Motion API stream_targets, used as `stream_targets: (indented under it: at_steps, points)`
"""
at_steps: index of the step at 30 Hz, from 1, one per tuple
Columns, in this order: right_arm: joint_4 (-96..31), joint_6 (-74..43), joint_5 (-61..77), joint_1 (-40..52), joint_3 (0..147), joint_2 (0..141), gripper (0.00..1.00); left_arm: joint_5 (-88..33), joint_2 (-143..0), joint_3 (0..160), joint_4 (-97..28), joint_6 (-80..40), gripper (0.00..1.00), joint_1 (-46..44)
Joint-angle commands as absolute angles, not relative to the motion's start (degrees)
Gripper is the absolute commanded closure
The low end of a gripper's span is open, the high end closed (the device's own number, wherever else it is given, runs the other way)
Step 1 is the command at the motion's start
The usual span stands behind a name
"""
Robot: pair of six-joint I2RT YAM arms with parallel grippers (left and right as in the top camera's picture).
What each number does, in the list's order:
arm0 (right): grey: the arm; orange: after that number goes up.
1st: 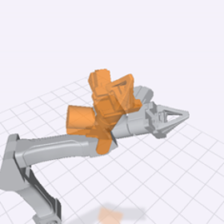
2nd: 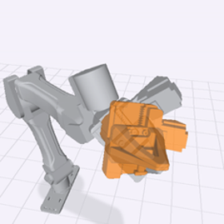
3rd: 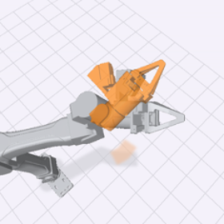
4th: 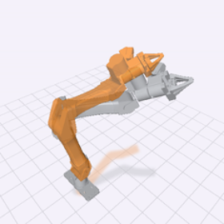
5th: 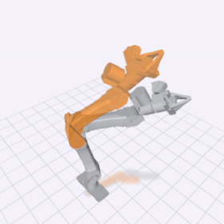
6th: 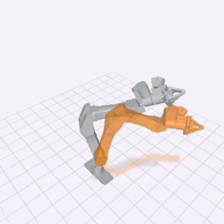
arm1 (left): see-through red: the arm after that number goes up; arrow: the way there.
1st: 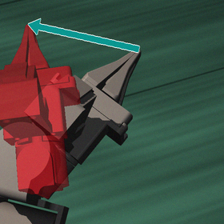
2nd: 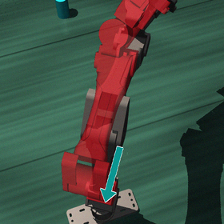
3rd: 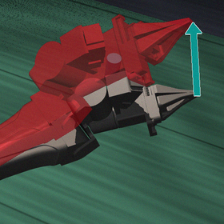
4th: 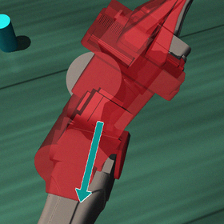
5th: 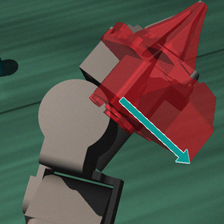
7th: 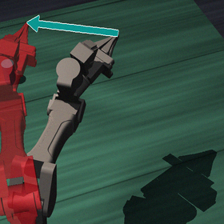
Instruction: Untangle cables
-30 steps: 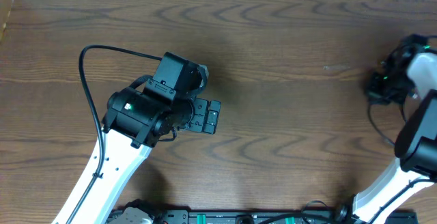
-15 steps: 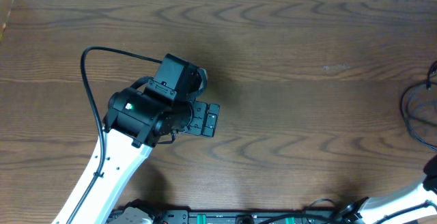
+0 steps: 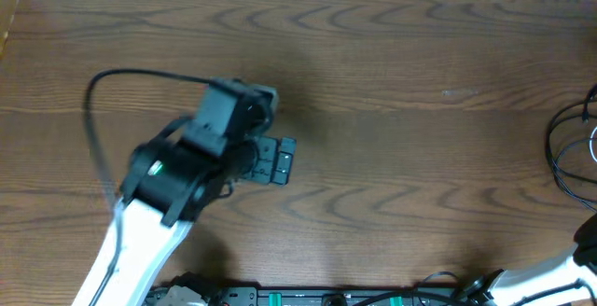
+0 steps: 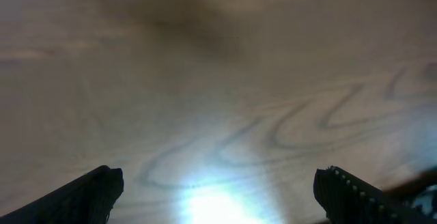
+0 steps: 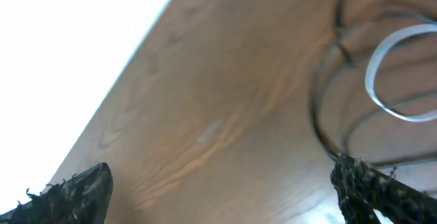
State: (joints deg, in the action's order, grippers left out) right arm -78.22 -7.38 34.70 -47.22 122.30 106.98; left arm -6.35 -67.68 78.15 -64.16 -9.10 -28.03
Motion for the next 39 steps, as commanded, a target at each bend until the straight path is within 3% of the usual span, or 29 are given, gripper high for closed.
stream_targets:
  at_steps: [1, 6, 14, 17, 29, 34, 39]
  points:
    - [-78.24, -2.33, 45.19, -47.11, 122.78, 96.42, 0.01, -1.43, -59.44, 78.11, -63.77, -8.45, 0.05, -28.03]
    - [-78.04, 0.43, 57.56, -47.00, 122.78, 85.56, 0.01, 2.33, -50.00, 78.11, -63.92, -8.86, 0.05, -28.03]
    - [-82.74, 3.64, 60.31, -47.05, 122.78, 67.59, 0.01, 8.67, -37.30, 78.11, -66.54, -11.77, 0.05, -28.03]
    - [-82.50, 5.76, 67.72, -47.05, 122.78, 60.18, 0.01, 8.78, -33.76, 78.11, -67.48, -11.75, 0.05, -28.03]
    - [-80.44, -1.69, 68.07, -38.04, 122.96, 44.60, 0.01, 13.39, -28.71, 78.13, -72.03, -14.33, 0.04, -28.03]
    - [-84.09, -1.69, 58.98, -27.11, 123.02, 39.83, 0.01, 13.37, -28.27, 78.17, -73.87, -15.81, 0.04, -28.03]
    - [-97.27, -3.70, 28.29, -16.03, 124.16, 33.91, 0.01, 13.43, -28.27, 78.17, -74.54, -16.01, 0.04, -28.03]
